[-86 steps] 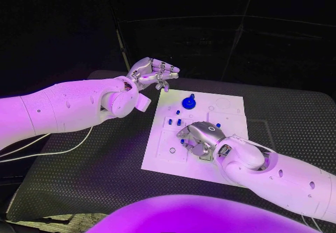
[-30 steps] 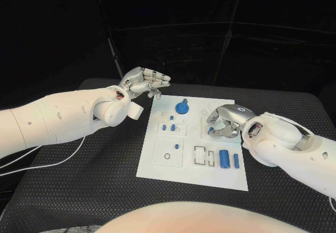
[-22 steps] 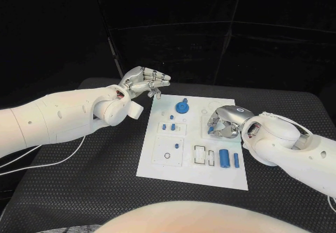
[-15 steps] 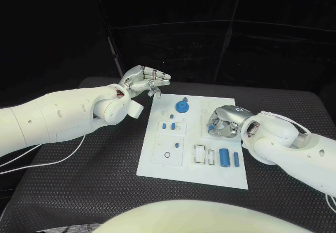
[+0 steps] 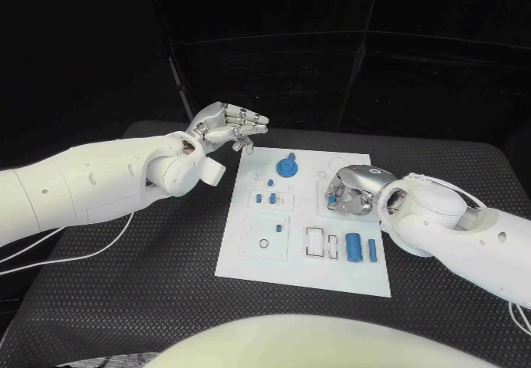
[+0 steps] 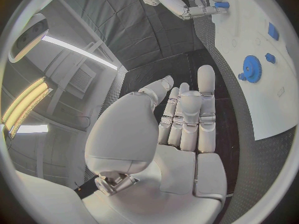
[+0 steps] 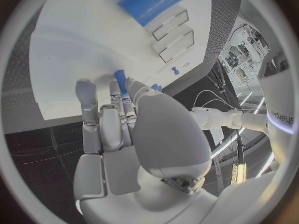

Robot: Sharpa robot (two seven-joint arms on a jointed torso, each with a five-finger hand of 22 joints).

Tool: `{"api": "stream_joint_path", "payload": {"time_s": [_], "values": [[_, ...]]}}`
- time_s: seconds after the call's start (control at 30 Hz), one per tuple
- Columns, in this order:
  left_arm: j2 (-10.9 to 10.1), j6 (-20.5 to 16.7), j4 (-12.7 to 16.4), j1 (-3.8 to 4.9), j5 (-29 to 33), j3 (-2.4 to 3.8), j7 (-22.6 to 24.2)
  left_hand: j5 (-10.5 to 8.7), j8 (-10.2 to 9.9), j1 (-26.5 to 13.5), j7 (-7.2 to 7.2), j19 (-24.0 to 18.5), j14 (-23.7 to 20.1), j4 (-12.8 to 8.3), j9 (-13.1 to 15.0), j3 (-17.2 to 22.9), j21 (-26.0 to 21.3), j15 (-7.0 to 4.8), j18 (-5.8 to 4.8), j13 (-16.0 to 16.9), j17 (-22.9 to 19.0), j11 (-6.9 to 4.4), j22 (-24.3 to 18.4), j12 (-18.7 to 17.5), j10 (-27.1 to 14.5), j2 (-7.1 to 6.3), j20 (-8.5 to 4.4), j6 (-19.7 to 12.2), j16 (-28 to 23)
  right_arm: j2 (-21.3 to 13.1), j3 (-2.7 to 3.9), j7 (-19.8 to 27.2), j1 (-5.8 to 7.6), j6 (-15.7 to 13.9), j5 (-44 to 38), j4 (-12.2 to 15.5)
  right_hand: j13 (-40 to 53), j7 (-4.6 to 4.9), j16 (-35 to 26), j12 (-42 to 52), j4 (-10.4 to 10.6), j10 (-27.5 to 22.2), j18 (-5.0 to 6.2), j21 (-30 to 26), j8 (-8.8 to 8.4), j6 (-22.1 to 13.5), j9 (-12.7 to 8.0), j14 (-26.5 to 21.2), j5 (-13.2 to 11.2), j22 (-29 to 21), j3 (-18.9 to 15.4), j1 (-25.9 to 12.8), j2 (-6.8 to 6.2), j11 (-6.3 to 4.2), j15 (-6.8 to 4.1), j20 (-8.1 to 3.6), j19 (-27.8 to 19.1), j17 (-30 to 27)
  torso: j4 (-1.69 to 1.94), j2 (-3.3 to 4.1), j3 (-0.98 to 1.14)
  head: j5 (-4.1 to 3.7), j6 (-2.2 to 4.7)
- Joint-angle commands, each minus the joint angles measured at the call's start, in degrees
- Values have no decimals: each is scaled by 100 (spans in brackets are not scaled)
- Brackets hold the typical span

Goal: Assemble the parts on the task board

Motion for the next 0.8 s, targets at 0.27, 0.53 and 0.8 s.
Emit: {"api": "stream_joint_path", "payload": {"time_s": [0.27, 0.53, 0.8], "values": [[-3, 51, -9, 7, 26, 5, 18, -20, 35, -6, 13, -38, -47, -9, -1, -40, -37, 14, 77, 10, -6, 0, -10, 46, -29, 69, 15, -39, -33, -148, -4, 20, 0, -638, -9, 236, 11, -15, 45, -139, -82, 145, -27, 88, 27, 120, 12, 213, 13, 70, 223, 42, -56, -17, -44, -19, 53, 4, -10, -15, 3, -5, 31], [10, 56, -27, 0, 26, 4, 15, -20, 35, -6, 13, -38, -47, -9, -1, -40, -37, 14, 77, 10, -6, 0, -10, 46, -29, 69, 15, -39, -33, -345, 5, 91, 4, -1015, 0, 649, 11, -9, 51, -230, -140, 187, -29, 111, 4, 140, 6, 213, 77, 94, 348, 22, -108, -13, -43, -22, 51, 9, 7, -7, 3, -68, 83], [20, 56, -39, -6, 26, 3, 18, -20, 35, -6, 13, -38, -47, -9, -1, -40, -37, 14, 77, 10, -6, 0, -10, 46, -29, 69, 15, -39, -33, -369, 9, 142, 7, -980, 55, 944, 11, -6, 51, -255, -153, 197, -29, 113, -2, 144, 5, 212, 90, 93, 375, 5, -132, -10, -42, -21, 46, 6, 11, 5, 3, -25, 87]]}}
